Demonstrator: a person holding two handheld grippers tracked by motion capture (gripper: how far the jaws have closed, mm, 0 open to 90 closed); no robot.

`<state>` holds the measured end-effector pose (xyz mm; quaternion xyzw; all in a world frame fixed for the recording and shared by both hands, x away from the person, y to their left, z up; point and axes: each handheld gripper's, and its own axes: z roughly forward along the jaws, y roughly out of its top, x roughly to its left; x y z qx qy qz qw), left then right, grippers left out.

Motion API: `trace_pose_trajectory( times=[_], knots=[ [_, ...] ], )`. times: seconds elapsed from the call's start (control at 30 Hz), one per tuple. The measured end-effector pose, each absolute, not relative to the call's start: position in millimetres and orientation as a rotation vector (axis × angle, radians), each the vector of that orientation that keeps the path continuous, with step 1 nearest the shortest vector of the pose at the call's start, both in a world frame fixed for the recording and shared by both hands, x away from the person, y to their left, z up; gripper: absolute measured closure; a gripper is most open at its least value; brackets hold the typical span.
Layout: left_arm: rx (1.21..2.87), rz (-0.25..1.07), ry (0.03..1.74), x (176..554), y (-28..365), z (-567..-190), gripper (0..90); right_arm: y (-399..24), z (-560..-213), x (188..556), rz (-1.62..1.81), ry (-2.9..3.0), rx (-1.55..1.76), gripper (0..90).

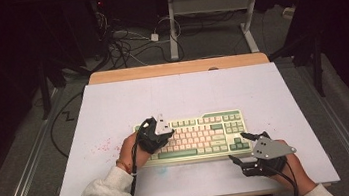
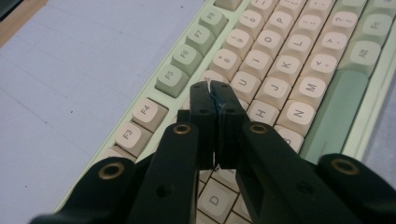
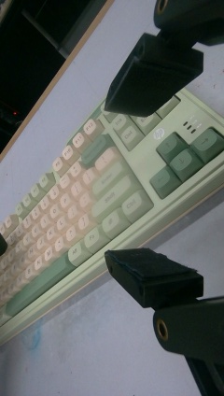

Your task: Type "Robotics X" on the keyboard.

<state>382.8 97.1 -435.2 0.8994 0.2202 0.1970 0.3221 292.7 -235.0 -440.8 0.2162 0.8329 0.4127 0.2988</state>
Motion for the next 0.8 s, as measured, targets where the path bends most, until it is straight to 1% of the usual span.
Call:
trace_pose_trajectory(
  times=[0.17,0.2,0.23,0.43,0.5,0.57,0.6,0.63,0.7,0.73,0.8],
  knots=[
    [2.327,0.539,0.562,379,101,-431,85.8,-235,-441,293,1.094,2.216,0.573,24.7],
    [2.317,0.544,0.567,379,101,-431,85.0,-235,-442,293,1.093,2.216,0.574,24.7],
    [2.317,0.543,0.566,378,102,-431,81.9,-235,-442,293,1.095,2.217,0.575,24.7],
    [2.305,0.56,0.557,376,105,-429,81.7,-234,-442,293,1.092,2.218,0.576,24.7],
    [2.305,0.571,0.549,375,106,-428,77.3,-235,-442,293,1.094,2.217,0.574,24.7],
    [2.301,0.57,0.544,375,108,-428,76.3,-235,-442,293,1.094,2.216,0.575,24.7],
    [2.303,0.577,0.537,374,108,-428,71.5,-235,-442,293,1.094,2.216,0.576,24.7],
    [2.299,0.589,0.534,374,108,-429,71.0,-235,-442,293,1.094,2.216,0.576,24.8],
    [2.296,0.586,0.527,373,109,-429,63.3,-235,-442,293,1.095,2.216,0.578,25.1],
    [2.294,0.596,0.529,373,109,-429,56.4,-235,-442,293,1.094,2.216,0.579,25.3],
    [2.277,0.62,0.539,372,110,-428,46.0,-236,-442,293,1.098,2.216,0.581,26.8]
  ],
)
